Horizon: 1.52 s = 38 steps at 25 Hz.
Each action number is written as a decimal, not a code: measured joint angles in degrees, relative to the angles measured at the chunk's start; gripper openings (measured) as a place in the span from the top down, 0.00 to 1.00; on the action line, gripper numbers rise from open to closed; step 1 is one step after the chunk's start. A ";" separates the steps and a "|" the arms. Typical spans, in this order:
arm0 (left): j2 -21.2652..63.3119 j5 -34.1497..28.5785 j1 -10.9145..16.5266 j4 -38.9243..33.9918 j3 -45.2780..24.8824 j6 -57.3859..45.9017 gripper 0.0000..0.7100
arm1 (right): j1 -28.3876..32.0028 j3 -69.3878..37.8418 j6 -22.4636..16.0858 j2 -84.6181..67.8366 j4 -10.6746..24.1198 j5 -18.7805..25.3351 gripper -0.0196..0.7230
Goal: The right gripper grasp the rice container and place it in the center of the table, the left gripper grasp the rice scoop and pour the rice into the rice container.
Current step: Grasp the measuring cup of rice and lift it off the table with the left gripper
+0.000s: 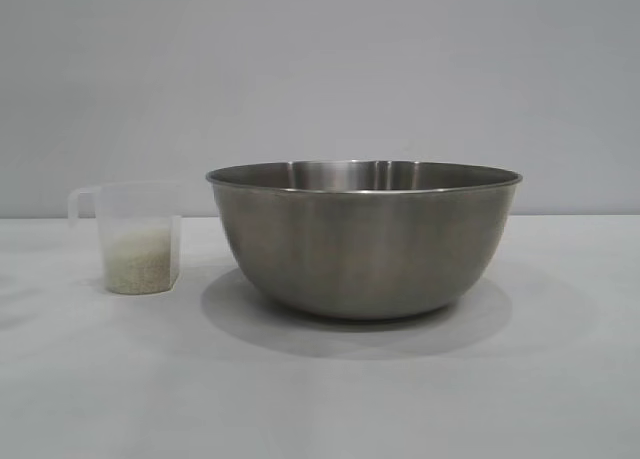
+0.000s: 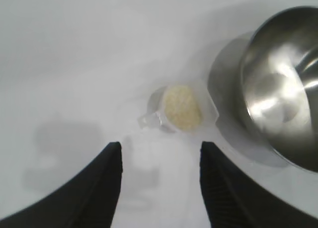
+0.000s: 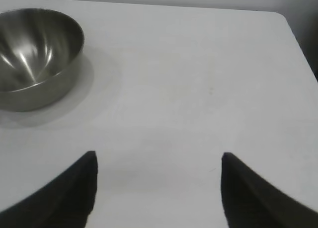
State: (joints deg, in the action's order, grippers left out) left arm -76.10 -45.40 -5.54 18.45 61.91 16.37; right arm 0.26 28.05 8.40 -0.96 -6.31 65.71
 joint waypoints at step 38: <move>29.21 71.94 -17.08 9.69 -59.52 4.33 0.51 | 0.00 0.00 0.00 0.00 0.00 0.00 0.37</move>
State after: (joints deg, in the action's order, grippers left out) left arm -46.88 26.54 -22.62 28.14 2.38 20.70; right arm 0.26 28.05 8.40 -0.96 -6.31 65.71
